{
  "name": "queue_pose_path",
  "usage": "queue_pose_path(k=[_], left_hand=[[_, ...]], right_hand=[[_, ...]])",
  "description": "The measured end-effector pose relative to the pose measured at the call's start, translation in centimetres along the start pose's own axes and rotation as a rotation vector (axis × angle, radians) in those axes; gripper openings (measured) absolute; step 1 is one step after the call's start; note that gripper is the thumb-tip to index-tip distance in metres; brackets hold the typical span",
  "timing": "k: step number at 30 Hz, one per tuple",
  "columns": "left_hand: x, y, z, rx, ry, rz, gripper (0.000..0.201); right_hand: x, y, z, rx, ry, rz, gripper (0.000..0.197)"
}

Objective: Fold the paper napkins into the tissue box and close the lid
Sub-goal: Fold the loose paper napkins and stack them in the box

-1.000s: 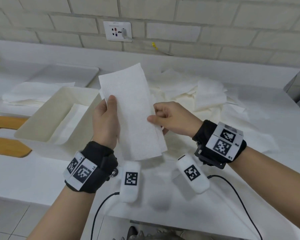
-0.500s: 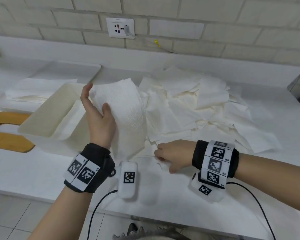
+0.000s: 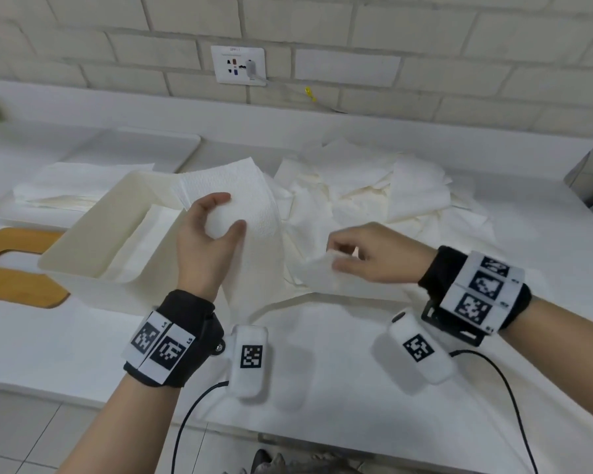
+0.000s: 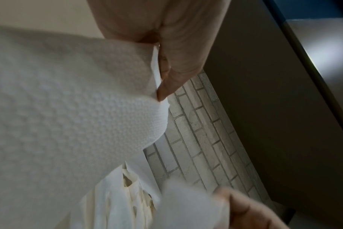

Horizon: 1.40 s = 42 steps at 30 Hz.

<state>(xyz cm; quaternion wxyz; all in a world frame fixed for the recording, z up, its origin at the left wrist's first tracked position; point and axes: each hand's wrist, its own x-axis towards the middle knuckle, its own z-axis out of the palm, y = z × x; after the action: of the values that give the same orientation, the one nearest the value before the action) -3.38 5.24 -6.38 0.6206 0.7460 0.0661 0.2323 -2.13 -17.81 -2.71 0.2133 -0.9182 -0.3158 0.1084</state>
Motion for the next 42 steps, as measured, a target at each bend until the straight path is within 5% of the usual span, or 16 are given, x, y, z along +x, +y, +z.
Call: queue_pose_path(k=[6, 11, 16, 21, 23, 27, 31, 35, 40, 42], left_hand=[[-0.1, 1.3, 0.8, -0.004, -0.092, 0.062, 0.033], [-0.7, 3.4, 1.7, -0.090, -0.178, 0.089, 0.019], [-1.5, 4.5, 2.4, -0.230, -0.372, 0.000, 0.067], [-2.2, 4.9, 2.8, -0.300, -0.341, 0.010, 0.020], [-2.2, 4.4, 2.8, -0.297, -0.334, -0.001, 0.019], [-1.9, 3.9, 2.8, -0.356, -0.275, -0.067, 0.018], [-1.4, 3.9, 2.7, -0.402, -0.268, -0.111, 0.019], [-1.5, 4.2, 3.7, -0.357, -0.318, -0.066, 0.020], [-1.0, 4.6, 4.9, -0.361, -0.329, -0.052, 0.023], [-0.6, 5.0, 5.2, -0.389, -0.350, -0.039, 0.024]], right_hand=[[-0.3, -0.4, -4.3, 0.706, 0.275, -0.023, 0.013], [0.4, -2.3, -6.3, 0.989, 0.355, -0.055, 0.004], [2.3, -3.6, -5.7, 1.010, 0.428, 0.031, 0.012], [3.5, -3.8, -4.4, 1.075, 0.486, 0.085, 0.009], [3.5, -4.0, -3.9, 1.067, 0.500, 0.092, 0.006], [3.2, -3.4, -3.1, 0.927, 0.519, 0.068, 0.038], [3.2, -2.9, -2.2, 0.760, 0.613, 0.141, 0.007], [3.8, -3.1, -1.3, 0.751, 0.653, 0.255, 0.032], [3.5, -3.1, -1.3, 0.866, 0.631, 0.353, 0.004], [3.0, -2.5, -1.3, 0.989, 0.579, 0.398, 0.029]])
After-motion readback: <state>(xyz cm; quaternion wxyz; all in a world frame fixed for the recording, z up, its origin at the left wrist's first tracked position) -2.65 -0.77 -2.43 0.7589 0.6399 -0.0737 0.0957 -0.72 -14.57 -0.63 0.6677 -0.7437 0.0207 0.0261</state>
